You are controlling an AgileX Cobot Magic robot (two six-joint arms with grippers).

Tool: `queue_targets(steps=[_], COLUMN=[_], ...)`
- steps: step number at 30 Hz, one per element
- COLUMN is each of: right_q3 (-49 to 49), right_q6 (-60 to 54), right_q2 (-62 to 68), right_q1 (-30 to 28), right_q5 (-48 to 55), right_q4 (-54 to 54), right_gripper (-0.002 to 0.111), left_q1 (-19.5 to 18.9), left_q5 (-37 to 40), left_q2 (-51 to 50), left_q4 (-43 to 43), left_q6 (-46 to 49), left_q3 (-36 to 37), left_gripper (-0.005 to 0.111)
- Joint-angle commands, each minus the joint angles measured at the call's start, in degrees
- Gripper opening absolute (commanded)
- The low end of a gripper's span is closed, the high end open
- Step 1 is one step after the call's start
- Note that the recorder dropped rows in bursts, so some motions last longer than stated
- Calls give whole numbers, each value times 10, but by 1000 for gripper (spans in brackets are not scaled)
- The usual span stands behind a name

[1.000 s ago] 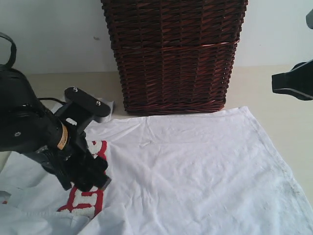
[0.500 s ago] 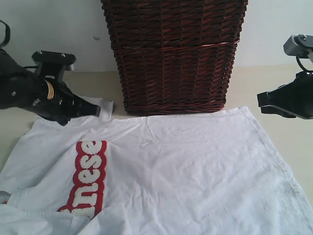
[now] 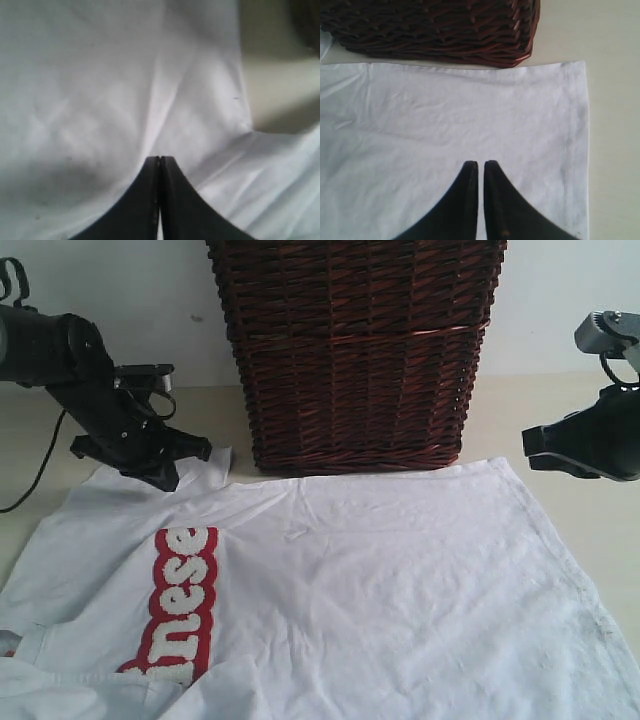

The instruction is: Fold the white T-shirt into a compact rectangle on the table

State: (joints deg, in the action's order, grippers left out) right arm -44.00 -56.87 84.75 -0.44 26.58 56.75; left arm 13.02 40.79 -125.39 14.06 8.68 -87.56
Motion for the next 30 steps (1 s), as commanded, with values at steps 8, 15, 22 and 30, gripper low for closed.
queue_targets(steps=[8,15,22,30], right_q3=[-4,-4,-4,-4], right_q6=[-6,-5,-9,-19], right_q2=[0,0,0,17], right_q1=[-2,-2,-2,-2], right_q5=[-4,-4,-4,-22], right_q4=[2,3,3,3], right_gripper=[5,5,5,5], left_q1=[-27,-27,-26,-24], left_q5=[-7,60,70,169], left_q2=[-91,-150,-149,-97], left_q4=[-40,-99,-98,-34], left_q6=[-10,-32,-32,21], left_q3=[-108,-207,-253,-281], left_gripper=[0,0,0,0])
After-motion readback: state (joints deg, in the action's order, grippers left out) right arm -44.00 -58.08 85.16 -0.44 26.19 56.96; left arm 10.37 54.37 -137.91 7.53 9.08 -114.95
